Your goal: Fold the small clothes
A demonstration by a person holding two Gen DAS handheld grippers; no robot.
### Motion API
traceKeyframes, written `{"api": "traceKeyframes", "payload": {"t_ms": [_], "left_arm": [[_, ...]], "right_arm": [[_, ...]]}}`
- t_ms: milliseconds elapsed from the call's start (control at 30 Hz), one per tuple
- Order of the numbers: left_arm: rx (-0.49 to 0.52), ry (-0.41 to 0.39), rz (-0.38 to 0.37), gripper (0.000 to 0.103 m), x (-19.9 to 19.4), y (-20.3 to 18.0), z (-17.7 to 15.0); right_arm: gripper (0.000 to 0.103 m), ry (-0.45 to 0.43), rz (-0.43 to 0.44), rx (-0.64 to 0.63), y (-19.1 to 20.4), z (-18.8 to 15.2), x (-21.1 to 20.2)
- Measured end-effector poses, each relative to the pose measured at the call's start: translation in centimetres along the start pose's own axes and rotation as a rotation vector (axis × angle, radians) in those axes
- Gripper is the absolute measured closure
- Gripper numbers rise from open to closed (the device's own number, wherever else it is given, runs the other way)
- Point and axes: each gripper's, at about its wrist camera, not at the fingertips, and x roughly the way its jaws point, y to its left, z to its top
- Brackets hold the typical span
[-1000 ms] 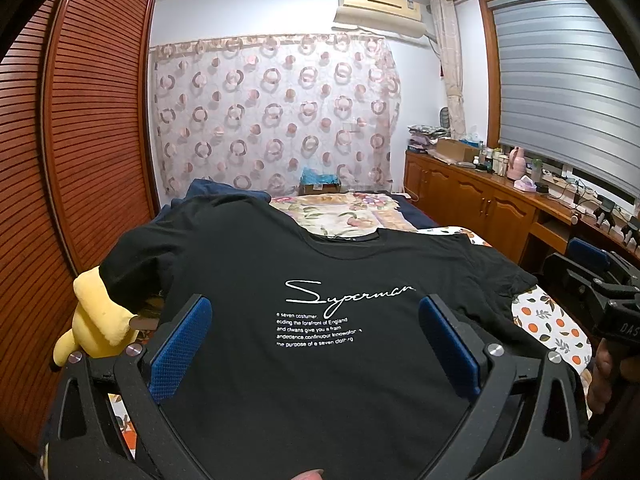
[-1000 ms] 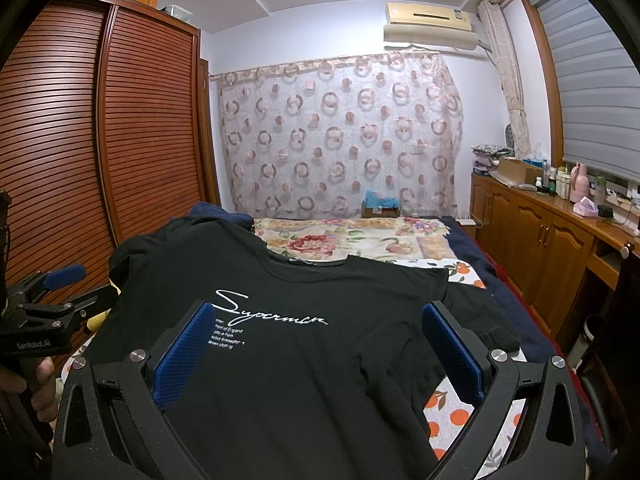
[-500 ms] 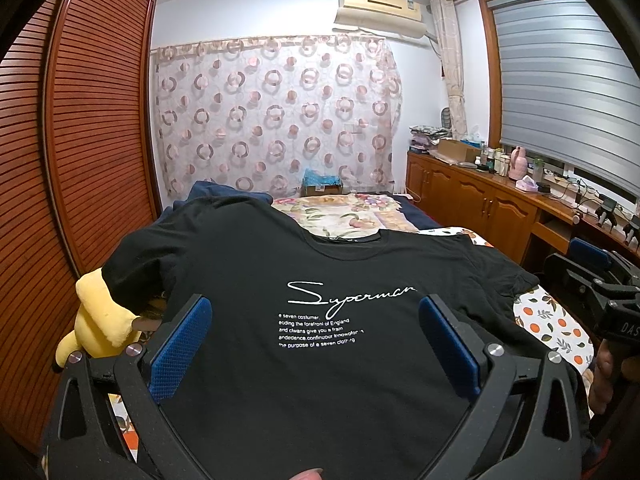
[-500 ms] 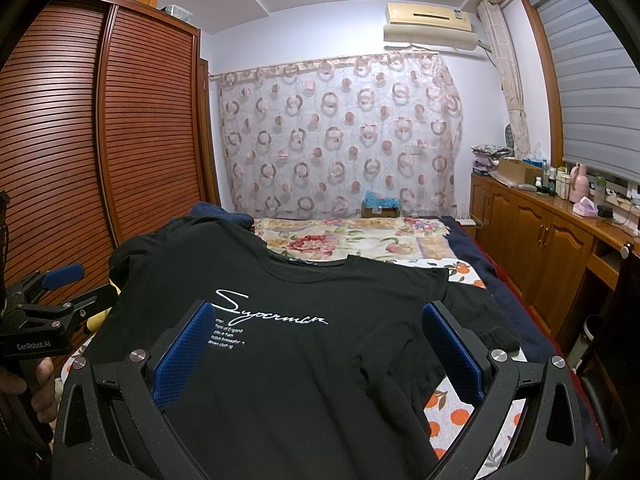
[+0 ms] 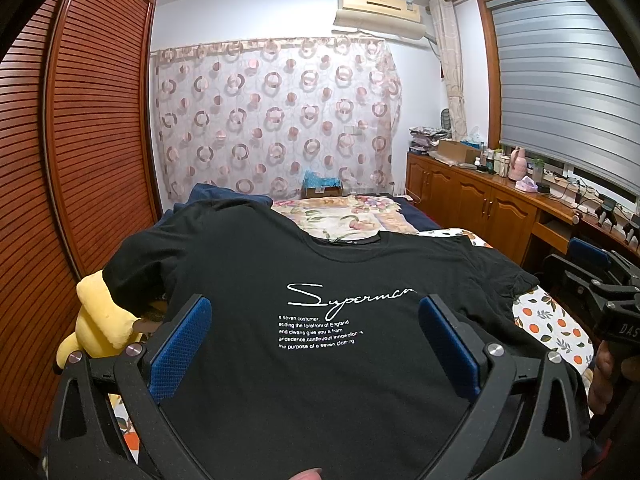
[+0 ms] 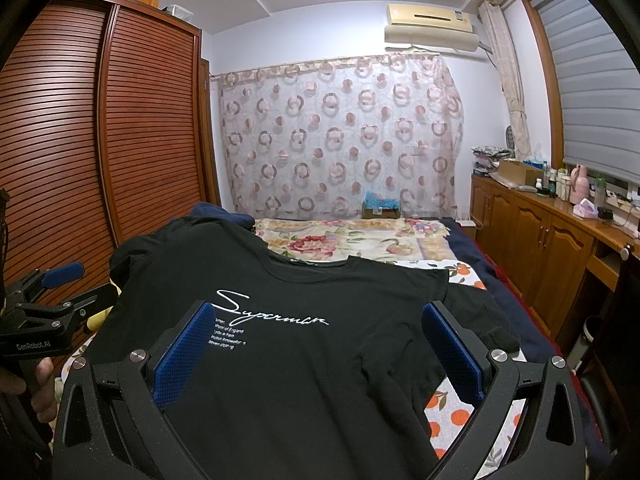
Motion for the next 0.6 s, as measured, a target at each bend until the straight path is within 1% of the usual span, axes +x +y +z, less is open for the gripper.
{"api": "traceKeyframes", "payload": {"t_ms": [600], "left_arm": [[0.003,-0.003,0.000,0.000,-0.15,0.02,0.01]], "right_arm": [[0.000,0.001,-0.002,0.000,0.10,-0.07,-0.01]]}}
